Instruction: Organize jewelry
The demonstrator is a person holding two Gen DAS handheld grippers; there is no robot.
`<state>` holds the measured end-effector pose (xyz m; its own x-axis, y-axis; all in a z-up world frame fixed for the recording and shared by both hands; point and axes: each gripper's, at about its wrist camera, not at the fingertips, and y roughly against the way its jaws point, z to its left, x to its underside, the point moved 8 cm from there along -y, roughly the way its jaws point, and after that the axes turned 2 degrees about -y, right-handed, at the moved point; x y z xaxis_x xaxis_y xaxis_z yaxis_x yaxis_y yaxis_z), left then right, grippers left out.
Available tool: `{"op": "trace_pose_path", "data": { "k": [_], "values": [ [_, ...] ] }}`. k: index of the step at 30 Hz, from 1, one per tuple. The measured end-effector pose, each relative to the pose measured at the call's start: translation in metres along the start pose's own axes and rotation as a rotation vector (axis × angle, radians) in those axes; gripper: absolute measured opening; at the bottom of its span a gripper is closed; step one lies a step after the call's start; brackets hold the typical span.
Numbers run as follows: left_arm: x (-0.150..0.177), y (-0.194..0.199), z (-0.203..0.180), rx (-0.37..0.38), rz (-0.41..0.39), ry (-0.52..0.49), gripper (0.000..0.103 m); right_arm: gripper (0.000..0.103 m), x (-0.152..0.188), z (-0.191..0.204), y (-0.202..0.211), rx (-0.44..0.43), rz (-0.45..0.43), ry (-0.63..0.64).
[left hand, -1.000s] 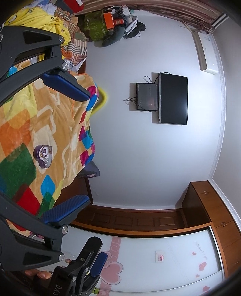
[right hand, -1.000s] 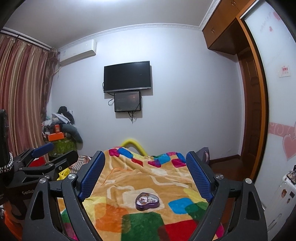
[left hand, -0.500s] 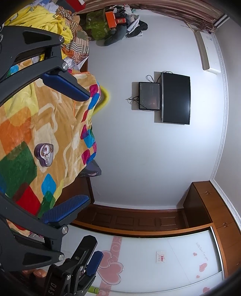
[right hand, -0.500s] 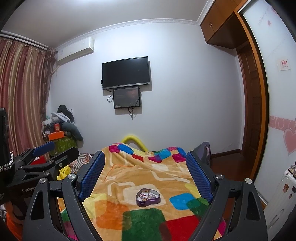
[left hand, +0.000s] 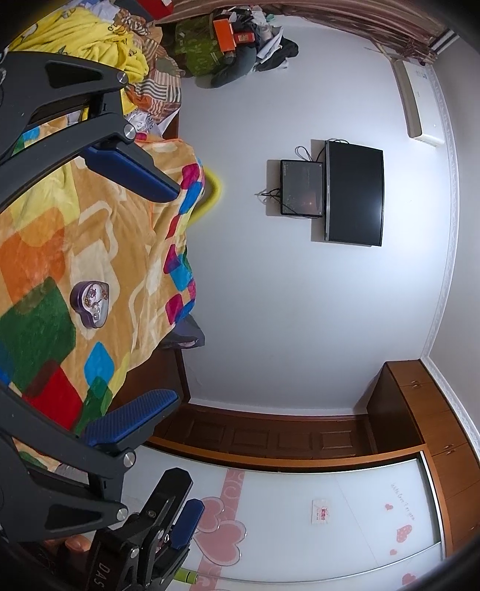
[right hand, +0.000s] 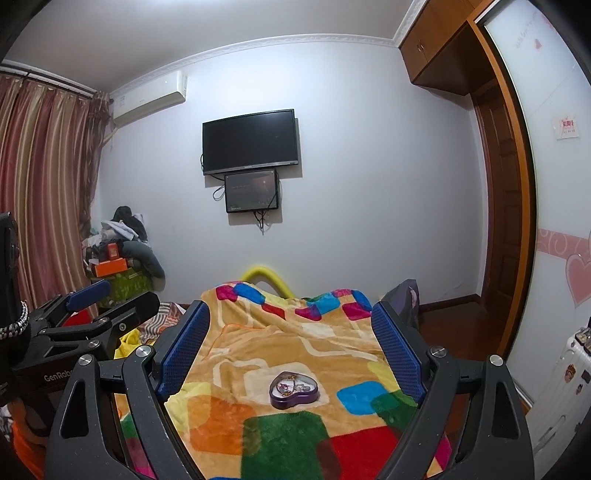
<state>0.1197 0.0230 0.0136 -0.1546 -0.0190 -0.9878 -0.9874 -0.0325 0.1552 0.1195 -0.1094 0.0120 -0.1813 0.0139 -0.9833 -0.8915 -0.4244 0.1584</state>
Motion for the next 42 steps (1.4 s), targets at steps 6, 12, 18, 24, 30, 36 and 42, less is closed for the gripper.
{"op": "trace_pose_path", "data": {
  "k": [6, 12, 18, 24, 30, 36, 42],
  "values": [
    [-0.0009, 0.0005, -0.0008, 0.004, -0.002, 0.001, 0.102, 0.087, -0.0010, 0.0006, -0.0009, -0.002, 0.004, 0.002],
    [-0.0014, 0.0002, -0.0016, 0.009, 0.000, 0.002, 0.102, 0.087, -0.0003, 0.0008, -0.0004, -0.003, 0.005, 0.006],
    [-0.0020, 0.0006, -0.0022, 0.014, 0.002, 0.005, 0.102, 0.087, 0.0002, 0.0002, -0.0007, -0.003, 0.006, 0.003],
    [-0.0026, -0.0002, -0.0039, 0.019, 0.004, 0.006, 0.102, 0.087, -0.0007, -0.0007, -0.0009, 0.001, 0.005, -0.004],
    [-0.0019, -0.0017, -0.0067, 0.028, 0.005, 0.008, 0.102, 0.087, 0.0000, -0.0039, -0.0005, 0.003, 0.000, -0.012],
    [0.0006, -0.0036, -0.0058, 0.031, 0.010, 0.014, 0.102, 0.087, 0.0007, -0.0066, -0.0017, 0.006, 0.000, -0.023],
    [0.0023, -0.0074, -0.0035, 0.031, 0.017, 0.024, 0.102, 0.087, 0.0015, -0.0082, -0.0031, 0.005, 0.004, -0.028]
  ]
}}
